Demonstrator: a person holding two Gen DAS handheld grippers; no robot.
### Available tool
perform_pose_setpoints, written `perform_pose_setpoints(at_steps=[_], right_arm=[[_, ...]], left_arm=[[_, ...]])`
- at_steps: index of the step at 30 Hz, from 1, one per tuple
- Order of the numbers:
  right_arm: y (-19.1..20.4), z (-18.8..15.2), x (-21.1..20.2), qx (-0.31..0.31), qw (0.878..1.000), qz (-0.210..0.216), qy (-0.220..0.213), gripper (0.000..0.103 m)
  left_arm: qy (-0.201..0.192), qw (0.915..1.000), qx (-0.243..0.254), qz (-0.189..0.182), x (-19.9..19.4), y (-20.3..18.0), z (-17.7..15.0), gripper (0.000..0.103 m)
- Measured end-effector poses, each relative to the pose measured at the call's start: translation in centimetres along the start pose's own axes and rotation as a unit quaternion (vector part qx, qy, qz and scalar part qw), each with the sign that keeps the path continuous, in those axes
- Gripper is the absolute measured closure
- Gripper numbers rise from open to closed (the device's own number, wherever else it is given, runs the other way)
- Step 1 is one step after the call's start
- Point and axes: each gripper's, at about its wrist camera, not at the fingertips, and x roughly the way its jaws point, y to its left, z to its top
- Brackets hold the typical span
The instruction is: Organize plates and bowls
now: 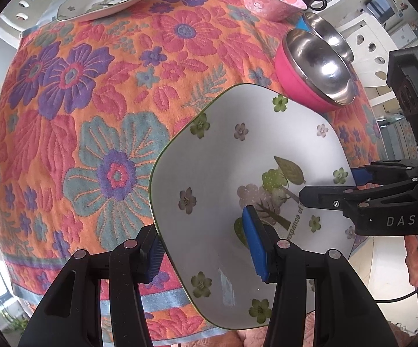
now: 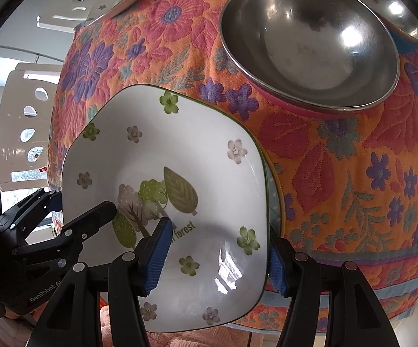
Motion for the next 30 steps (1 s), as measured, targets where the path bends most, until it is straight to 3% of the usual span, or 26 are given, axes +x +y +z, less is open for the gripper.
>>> perform_pose_setpoints(at_steps=[30], right_arm=[[1.6,0.2,1.2,0.002,0.998,-0.044,0.034,0.044]], left_arm=[[0.026,0.9995,-0.013,0.012,1.3,-0.3,-0.2,0.057]])
